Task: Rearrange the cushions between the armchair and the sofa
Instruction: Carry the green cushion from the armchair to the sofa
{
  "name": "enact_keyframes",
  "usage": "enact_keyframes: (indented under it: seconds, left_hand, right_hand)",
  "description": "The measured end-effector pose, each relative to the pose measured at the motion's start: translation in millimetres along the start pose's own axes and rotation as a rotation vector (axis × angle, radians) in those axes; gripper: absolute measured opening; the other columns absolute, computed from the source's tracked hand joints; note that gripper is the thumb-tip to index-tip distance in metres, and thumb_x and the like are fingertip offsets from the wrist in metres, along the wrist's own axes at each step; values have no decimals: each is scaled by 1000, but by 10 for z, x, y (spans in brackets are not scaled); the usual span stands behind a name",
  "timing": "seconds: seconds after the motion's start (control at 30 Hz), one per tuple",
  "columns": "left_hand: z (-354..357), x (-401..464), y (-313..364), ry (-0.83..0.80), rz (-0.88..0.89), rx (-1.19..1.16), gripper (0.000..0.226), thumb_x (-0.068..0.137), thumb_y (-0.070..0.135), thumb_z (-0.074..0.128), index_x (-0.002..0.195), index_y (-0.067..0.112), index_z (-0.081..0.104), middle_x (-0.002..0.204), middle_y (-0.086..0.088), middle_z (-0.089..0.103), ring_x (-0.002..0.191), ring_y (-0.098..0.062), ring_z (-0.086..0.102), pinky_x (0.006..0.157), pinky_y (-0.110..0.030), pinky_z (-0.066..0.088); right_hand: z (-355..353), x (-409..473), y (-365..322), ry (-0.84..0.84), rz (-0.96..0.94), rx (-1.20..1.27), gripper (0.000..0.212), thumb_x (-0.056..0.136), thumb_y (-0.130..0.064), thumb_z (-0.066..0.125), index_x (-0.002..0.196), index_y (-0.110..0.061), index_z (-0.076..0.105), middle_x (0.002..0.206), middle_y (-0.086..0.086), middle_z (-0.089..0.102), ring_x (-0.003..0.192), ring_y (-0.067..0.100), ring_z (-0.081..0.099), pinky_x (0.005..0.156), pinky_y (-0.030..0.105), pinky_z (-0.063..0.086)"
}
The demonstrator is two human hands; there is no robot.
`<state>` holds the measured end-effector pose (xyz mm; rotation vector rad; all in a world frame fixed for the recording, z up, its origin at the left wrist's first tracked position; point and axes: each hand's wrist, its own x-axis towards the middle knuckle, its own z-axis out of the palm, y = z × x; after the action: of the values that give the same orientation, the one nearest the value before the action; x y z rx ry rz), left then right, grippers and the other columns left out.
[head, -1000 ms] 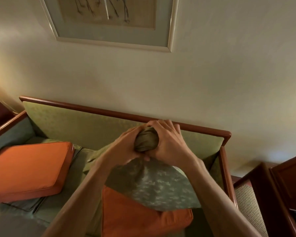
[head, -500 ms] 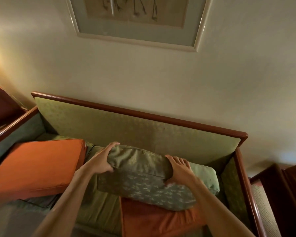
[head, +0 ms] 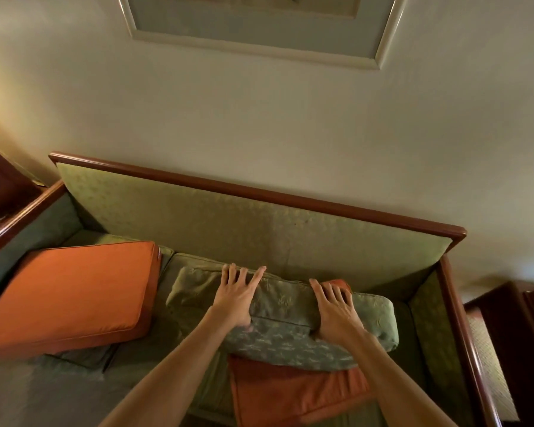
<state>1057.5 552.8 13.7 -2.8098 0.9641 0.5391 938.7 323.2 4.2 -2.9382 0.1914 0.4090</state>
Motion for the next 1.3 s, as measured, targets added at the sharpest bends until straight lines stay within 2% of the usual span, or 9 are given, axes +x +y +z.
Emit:
enact_keyframes:
  seconds: [0.07,0.17,0.3,0.47,0.7,1.0,1.13,1.2,1.3]
  left_hand:
    - [3,46,16,15,-1,-4,135,63,55,87,157,26,-5,158,-14,20,147,-41,14,122,-54,2]
    - [2,55,-38,-20,-37,-36,127,65,56,86,157,23,4,161,-13,16,149,-39,11,122,-54,4]
    - [-4,79,-104,-93,-85,-37,125,67,56,85,156,19,6,161,-16,16,149,-40,10,121,-57,6]
    - [-31,170,-176,-71,-77,-71,117,72,53,82,156,16,9,160,-15,20,149,-38,13,121,-58,7]
    - [-272,391,-608,-3,66,-87,109,67,62,82,148,15,24,143,-7,42,136,-30,34,114,-55,24]
    - [-688,923,-2064,220,193,-78,106,59,75,75,141,21,35,132,3,48,123,-22,42,101,-43,35]
    - [-856,1387,-2669,244,223,-74,104,57,74,77,137,22,37,130,3,50,122,-23,44,97,-44,37]
    - [-873,1641,-2878,232,222,-67,105,56,71,80,138,22,37,131,3,49,124,-24,42,98,-44,37]
    - [-709,2144,-3132,171,198,-101,109,58,66,82,144,21,33,136,0,44,128,-26,37,104,-43,32]
  right_hand:
    - [45,11,69,50,10,14,122,59,-62,76,153,-16,14,152,3,31,143,25,24,119,41,13]
    - [44,102,73,118,-32,43,104,52,-61,70,141,-20,34,140,-1,43,132,23,36,112,41,24]
    - [25,275,-13,95,-66,38,95,50,-54,68,135,-20,42,130,-2,48,123,22,41,106,42,28]
    - [-79,463,-2,66,-70,35,88,52,-51,70,131,-20,43,128,-2,47,123,22,41,103,42,27]
    - [-404,800,-111,34,-88,72,80,54,-45,72,125,-22,44,123,-6,48,119,19,40,100,40,27]
    - [-869,1854,-928,160,-111,66,61,58,-40,69,111,-26,43,112,-8,47,112,19,42,96,40,26]
    - [-932,2488,-1260,156,-72,94,56,59,-37,70,105,-26,40,108,-8,43,107,19,40,90,40,25]
    - [-892,2794,-1359,135,-45,101,59,60,-36,72,109,-25,41,112,-6,44,109,20,39,90,40,24]
    - [-662,3319,-1419,63,17,118,72,64,-36,73,126,-22,39,127,-1,42,120,23,37,101,44,26]
